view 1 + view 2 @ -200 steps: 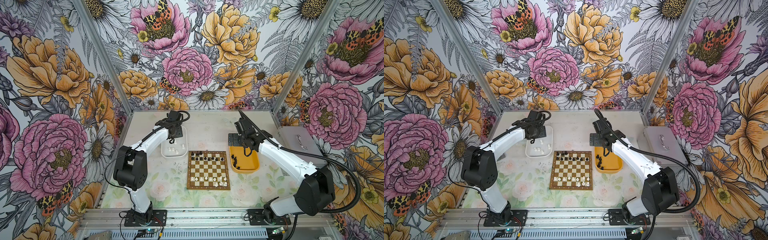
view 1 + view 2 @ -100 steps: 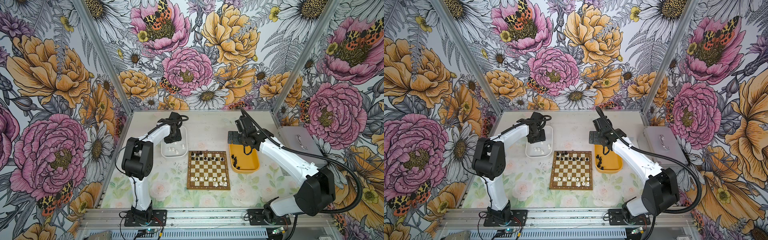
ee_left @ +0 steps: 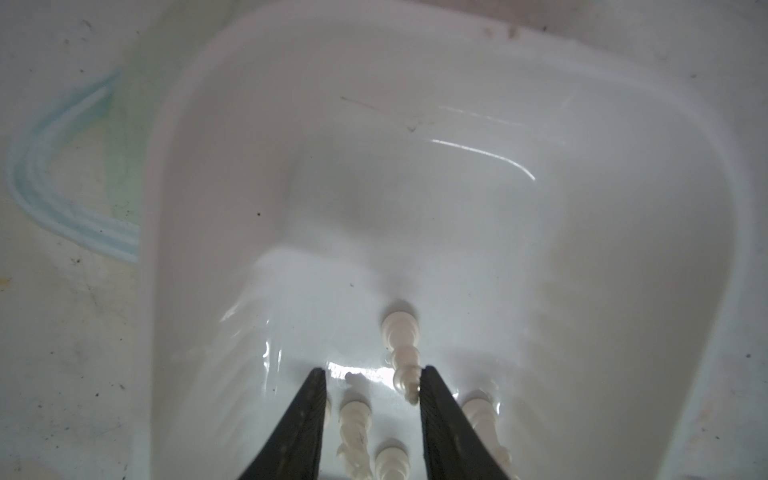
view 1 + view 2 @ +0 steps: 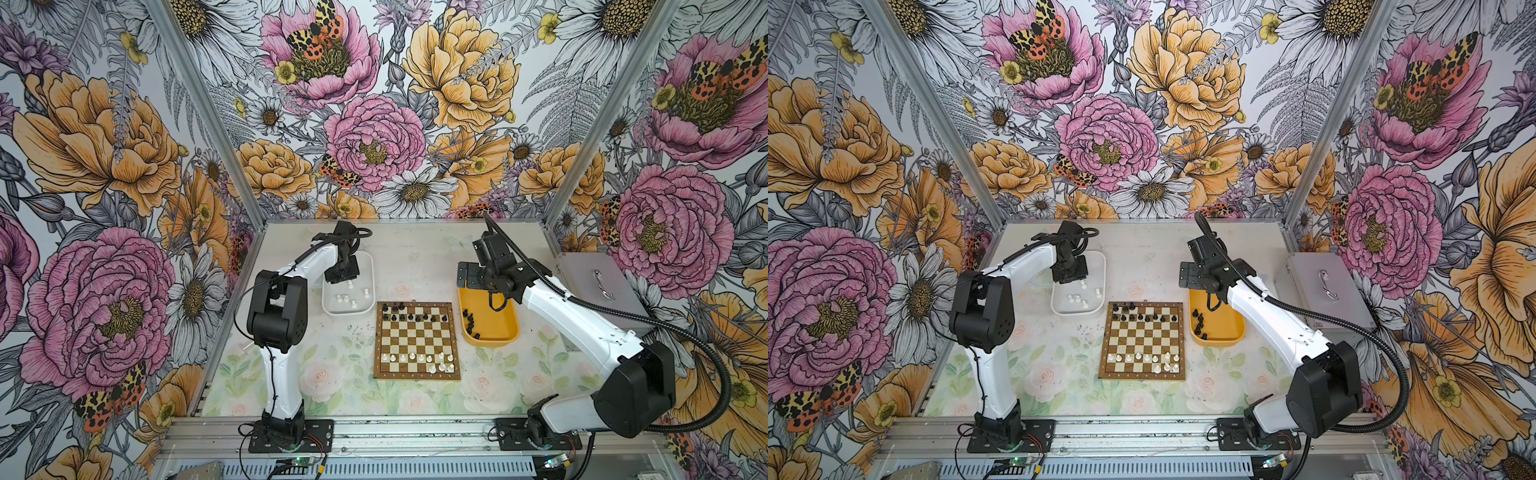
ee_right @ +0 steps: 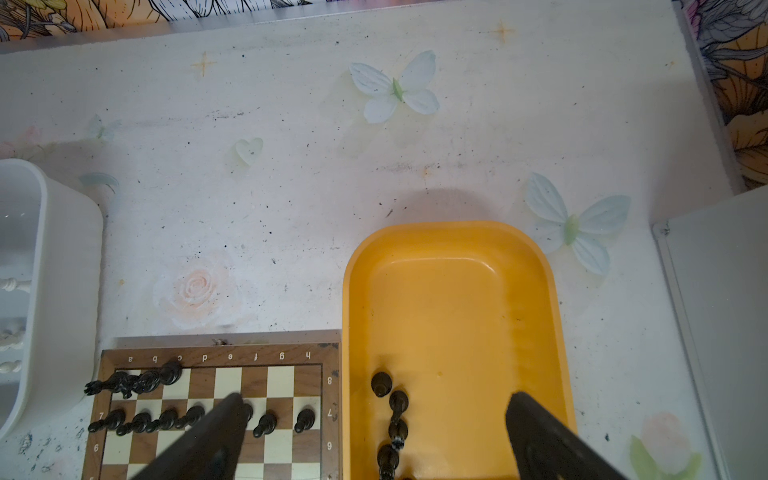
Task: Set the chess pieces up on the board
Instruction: 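Lower the left gripper into the white tub and grasp a white piece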
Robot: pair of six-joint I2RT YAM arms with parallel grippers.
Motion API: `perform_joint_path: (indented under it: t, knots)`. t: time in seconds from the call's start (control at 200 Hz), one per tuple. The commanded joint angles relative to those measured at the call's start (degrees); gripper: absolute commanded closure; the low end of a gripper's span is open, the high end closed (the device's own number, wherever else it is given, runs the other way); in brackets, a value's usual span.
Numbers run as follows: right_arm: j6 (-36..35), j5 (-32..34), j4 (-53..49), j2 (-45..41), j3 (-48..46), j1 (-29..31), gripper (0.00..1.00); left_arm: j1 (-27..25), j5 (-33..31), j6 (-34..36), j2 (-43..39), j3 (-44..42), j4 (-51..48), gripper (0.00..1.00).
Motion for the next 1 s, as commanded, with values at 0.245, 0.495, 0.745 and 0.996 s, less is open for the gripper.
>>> perform_joint_path:
  t: [0.245, 0.495, 0.745, 0.996]
  knots:
    - [0.2, 0.6, -0.3, -0.3, 1.3, -0.1, 0.00, -0.5, 1.6, 1.0, 2.3, 3.8, -1.0, 0.60]
    - [0.6, 1.2, -0.7, -1.6, 0.1, -0.2, 0.00, -1.1, 1.9, 1.2, 4.0, 5.3, -1.2, 0.60]
    - [0.8, 1.6, -0.8, -2.2, -0.4, -0.2, 0.00, -1.5, 1.7, 1.3, 4.6, 5.7, -1.6, 0.62]
    - [0.6, 1.6, -0.8, -2.2, -0.7, -0.2, 0.00, -1.5, 1.2, 1.6, 4.9, 5.8, -1.8, 0.68]
